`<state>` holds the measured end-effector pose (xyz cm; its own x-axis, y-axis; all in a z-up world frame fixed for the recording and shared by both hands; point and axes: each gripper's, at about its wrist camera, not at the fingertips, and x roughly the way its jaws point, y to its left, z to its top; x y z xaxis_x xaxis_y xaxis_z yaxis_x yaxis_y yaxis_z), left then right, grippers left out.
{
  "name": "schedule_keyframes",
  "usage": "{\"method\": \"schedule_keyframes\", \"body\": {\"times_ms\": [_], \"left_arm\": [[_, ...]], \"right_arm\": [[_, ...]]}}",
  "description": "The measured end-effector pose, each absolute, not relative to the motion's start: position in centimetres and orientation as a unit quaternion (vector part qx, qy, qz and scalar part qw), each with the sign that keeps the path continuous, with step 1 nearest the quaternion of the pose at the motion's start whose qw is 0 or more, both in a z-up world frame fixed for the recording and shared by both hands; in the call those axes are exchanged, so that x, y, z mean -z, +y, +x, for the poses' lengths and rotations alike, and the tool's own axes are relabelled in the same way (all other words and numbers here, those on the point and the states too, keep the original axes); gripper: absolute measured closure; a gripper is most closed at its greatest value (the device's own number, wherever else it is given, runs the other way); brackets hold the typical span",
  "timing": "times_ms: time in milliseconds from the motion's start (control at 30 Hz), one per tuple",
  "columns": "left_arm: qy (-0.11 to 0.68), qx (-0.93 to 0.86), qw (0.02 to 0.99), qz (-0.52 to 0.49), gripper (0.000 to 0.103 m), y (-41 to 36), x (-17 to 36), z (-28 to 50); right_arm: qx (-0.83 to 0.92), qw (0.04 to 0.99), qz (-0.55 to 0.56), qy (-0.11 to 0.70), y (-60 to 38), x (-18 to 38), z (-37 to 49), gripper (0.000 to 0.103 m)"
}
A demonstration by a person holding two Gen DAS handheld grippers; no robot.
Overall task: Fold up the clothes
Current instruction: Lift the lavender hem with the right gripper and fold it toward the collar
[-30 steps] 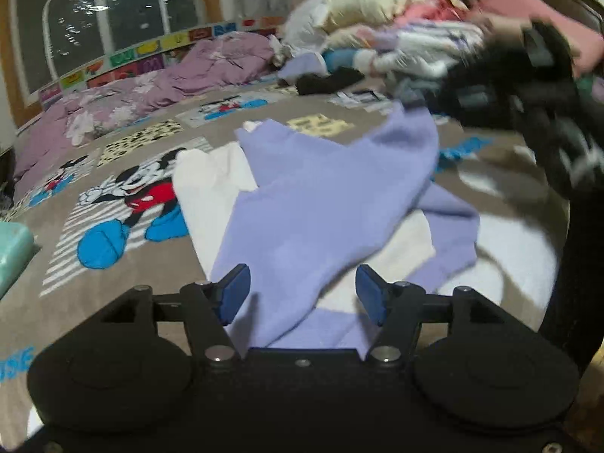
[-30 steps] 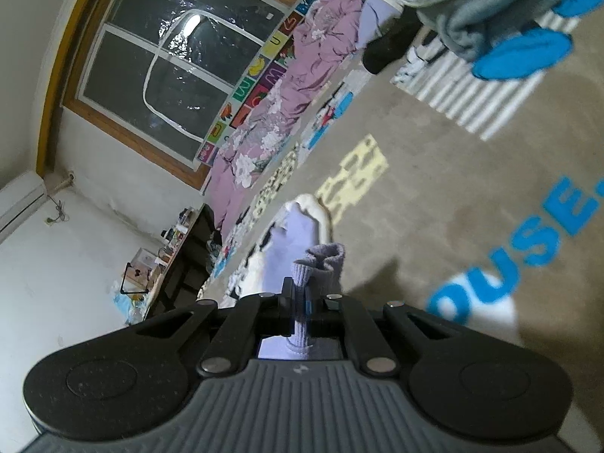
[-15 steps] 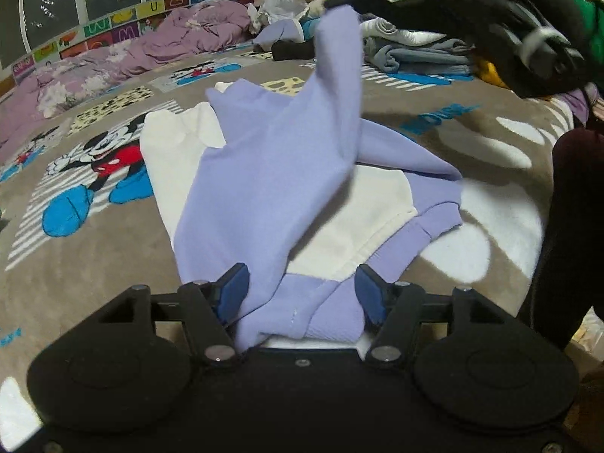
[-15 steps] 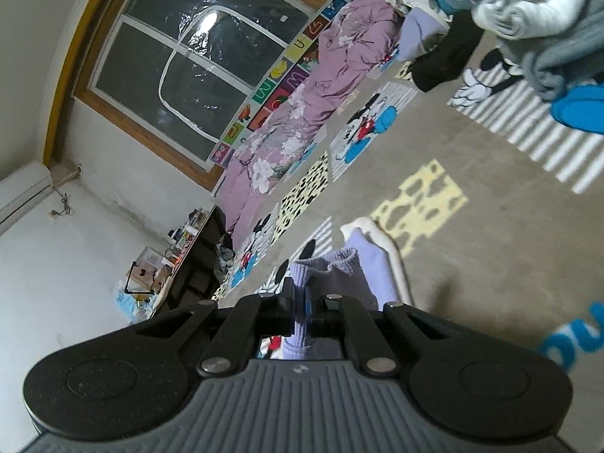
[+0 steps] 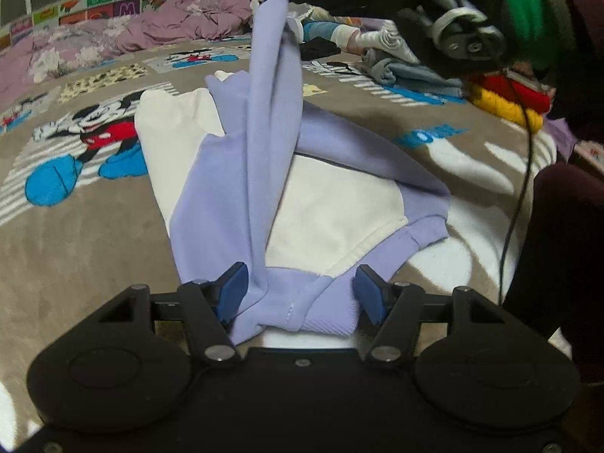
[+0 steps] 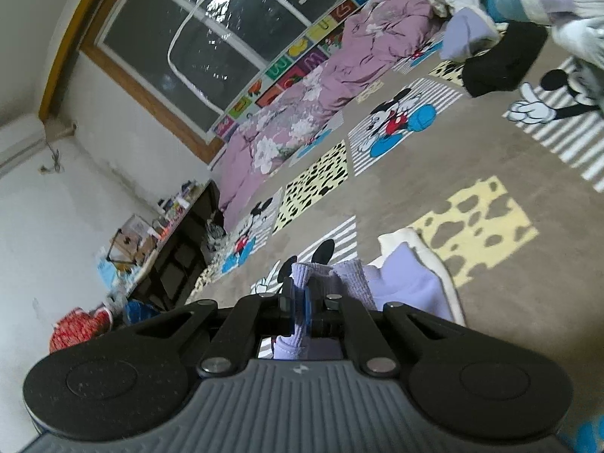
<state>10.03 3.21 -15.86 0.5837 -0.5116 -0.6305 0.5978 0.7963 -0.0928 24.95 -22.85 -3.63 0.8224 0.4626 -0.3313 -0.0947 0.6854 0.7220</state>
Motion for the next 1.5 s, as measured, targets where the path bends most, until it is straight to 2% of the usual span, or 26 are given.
{"method": "schedule_keyframes", "body": {"times_ms": [233, 500, 1267, 1500], "left_arm": [[0.346, 0.332, 0.877, -0.034, 0.042, 5.7, 15.4, 10.8], [0.353, 0.336, 0.869, -0.085, 0.042, 7.3, 15.3, 11.2], [0.36, 0.34, 0.858, -0.133, 0.042, 9.1, 15.9, 11.9], [0.361, 0.341, 0.856, -0.142, 0.042, 9.3, 15.9, 12.0]], "right_arm": [[-0.17, 0.889, 0.324, 0.274, -19.4, 2.9, 28.0, 0.096], [-0.172, 0.893, 0.285, 0.302, -16.0, 3.3, 30.6, 0.096], [-0.12, 0.887, 0.223, 0.386, -11.0, 8.8, 36.5, 0.096], [-0.137, 0.885, 0.269, 0.354, -12.1, 7.8, 37.0, 0.083]]}}
